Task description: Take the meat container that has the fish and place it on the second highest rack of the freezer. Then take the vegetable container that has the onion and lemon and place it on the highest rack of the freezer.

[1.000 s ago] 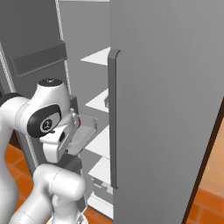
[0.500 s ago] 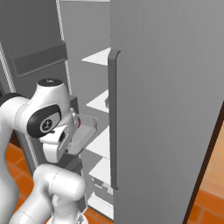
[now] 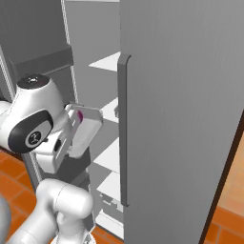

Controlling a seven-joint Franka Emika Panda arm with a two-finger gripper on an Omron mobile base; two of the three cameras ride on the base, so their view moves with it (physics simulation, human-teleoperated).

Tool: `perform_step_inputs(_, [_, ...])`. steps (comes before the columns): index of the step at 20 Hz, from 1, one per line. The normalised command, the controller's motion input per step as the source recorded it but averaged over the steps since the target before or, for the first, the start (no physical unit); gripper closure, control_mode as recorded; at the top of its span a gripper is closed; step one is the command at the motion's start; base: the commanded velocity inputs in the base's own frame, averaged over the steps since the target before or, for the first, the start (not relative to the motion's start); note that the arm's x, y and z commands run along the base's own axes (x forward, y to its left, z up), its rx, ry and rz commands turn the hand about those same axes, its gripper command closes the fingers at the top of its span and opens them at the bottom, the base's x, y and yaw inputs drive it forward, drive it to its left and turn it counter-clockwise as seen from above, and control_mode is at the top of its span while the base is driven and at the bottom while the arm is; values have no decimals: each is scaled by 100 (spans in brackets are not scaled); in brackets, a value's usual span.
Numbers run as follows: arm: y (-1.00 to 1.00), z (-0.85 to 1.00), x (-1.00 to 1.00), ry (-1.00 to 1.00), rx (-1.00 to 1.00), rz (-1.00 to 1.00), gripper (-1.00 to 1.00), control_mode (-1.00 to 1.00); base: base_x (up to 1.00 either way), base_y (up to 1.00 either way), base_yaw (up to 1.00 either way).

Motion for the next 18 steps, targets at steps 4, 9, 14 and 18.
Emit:
perform_step_inputs(4, [0, 62, -12, -21, 0, 0, 100, -100, 0, 0, 0])
perform_step_inputs(9, [3, 57, 6, -14, 0, 0, 100, -100, 0, 0, 0])
perform_step_inputs(14, [15, 42, 36, -5, 0, 0, 100, -100, 0, 0, 0])
perform_step_inputs(18, [0, 33, 70, 0, 0, 0, 100, -100, 0, 0, 0])
